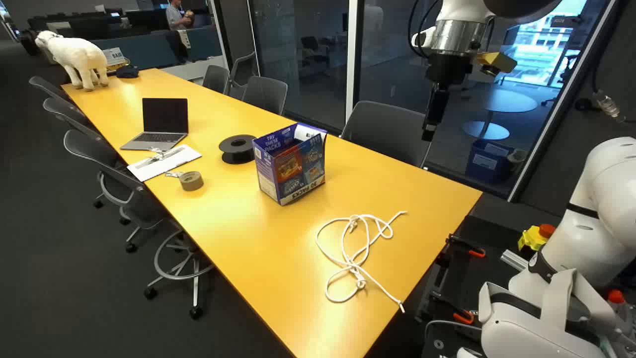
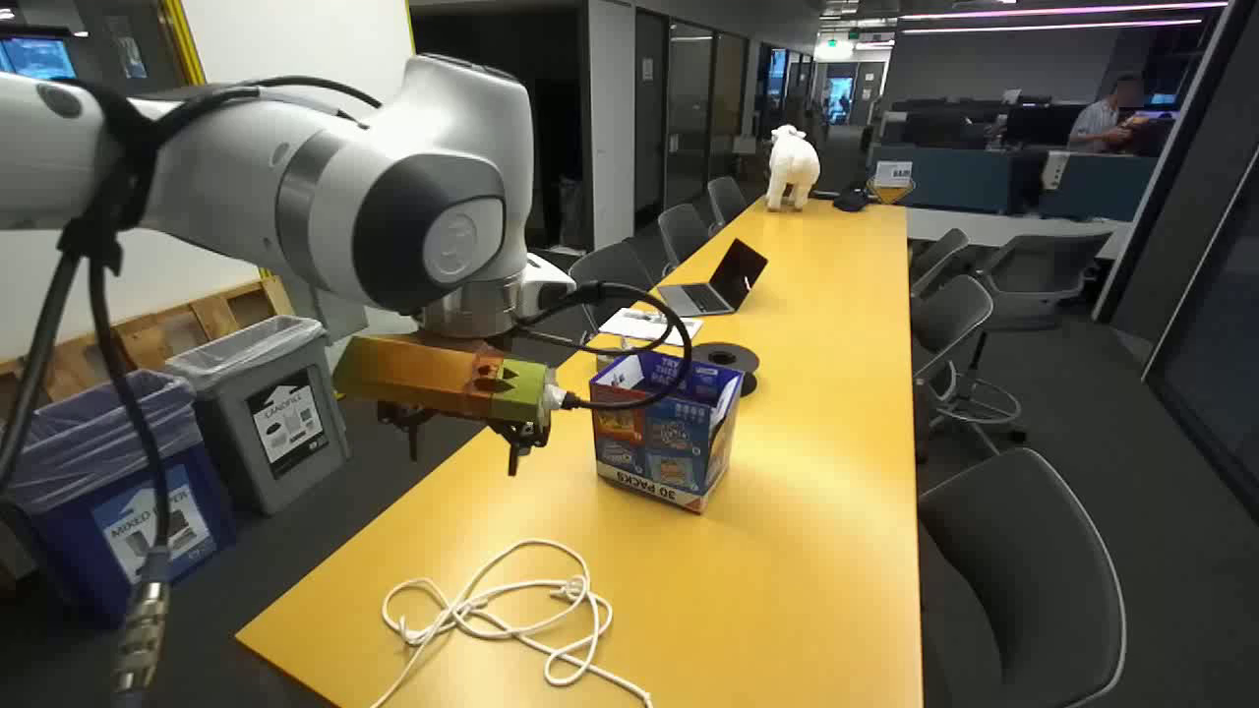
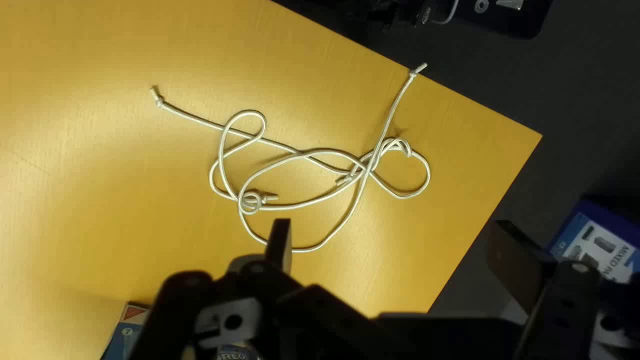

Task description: Put the white ropes inside the blue box

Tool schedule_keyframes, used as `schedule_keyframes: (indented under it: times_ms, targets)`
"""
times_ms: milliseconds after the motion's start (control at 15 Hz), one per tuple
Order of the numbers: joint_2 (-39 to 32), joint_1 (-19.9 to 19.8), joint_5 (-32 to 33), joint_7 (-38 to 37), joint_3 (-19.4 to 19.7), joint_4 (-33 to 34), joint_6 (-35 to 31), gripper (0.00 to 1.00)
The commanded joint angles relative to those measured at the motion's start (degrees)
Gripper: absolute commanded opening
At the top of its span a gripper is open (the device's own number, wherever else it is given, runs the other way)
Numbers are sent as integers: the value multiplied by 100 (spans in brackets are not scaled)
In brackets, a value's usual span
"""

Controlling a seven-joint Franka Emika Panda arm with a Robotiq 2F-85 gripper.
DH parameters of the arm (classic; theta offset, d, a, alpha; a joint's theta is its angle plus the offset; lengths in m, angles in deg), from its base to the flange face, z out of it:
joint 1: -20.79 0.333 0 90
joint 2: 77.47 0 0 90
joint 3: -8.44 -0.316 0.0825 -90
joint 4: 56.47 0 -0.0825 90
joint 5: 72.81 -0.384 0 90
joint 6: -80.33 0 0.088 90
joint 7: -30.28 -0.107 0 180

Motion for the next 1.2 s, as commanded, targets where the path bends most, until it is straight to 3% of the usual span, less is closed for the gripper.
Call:
schedule_keyframes:
  times_ms: [0, 333, 400, 667, 1133]
  targets:
    - [-2, -57, -33, 28, -46, 36, 16, 100]
    - [23, -55, -32, 28, -45, 76, 16, 100]
    - [-11, -100, -20, -250, -198, -43, -162, 100]
    - [-292, -187, -329, -1904, -880, -536, -995, 100]
    - [-1345, -136, -570, -5080, -2482, -1024, -2160, 100]
